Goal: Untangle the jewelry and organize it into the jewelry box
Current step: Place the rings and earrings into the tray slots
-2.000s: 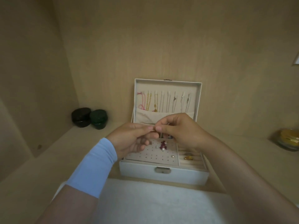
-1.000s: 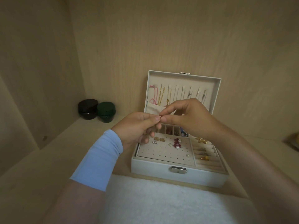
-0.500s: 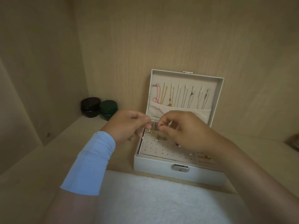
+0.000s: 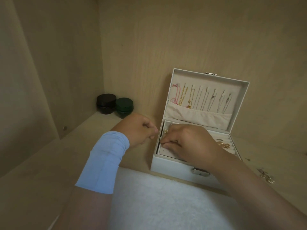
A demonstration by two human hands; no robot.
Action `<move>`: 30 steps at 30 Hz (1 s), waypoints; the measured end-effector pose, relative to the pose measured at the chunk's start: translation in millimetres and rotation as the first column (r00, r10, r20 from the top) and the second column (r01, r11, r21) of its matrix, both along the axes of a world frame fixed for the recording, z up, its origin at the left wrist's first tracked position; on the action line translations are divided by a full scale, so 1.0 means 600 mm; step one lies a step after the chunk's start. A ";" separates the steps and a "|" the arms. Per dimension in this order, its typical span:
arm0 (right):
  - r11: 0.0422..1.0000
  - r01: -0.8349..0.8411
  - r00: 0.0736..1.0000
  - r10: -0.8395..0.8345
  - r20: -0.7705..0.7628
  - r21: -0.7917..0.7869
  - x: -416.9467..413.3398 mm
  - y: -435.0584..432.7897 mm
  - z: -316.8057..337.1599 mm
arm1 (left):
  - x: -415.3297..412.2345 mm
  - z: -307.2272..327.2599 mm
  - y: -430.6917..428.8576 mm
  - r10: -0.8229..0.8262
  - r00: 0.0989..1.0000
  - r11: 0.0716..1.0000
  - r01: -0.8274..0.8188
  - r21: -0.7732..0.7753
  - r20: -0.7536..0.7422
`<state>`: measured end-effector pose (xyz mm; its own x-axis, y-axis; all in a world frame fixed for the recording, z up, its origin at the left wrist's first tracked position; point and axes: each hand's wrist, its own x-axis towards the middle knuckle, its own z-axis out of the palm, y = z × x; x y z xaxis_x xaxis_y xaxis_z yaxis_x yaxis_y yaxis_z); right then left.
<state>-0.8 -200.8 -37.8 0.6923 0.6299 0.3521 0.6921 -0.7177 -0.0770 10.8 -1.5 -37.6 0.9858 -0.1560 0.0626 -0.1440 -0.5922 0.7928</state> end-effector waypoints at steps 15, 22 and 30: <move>0.998 0.066 0.984 -0.069 -0.163 -0.023 -0.016 -0.003 0.030 | -0.002 0.007 -0.008 -0.041 0.997 0.994 0.047 -0.098 0.069; 0.940 0.206 0.961 -0.142 -0.239 0.271 0.003 -0.025 0.047 | -0.016 0.022 -0.015 -0.111 0.994 0.939 0.111 -0.326 0.018; 0.828 0.111 0.961 0.052 -0.272 0.550 -0.009 -0.052 0.083 | -0.029 0.025 -0.062 -0.078 0.997 0.881 0.071 -0.468 0.004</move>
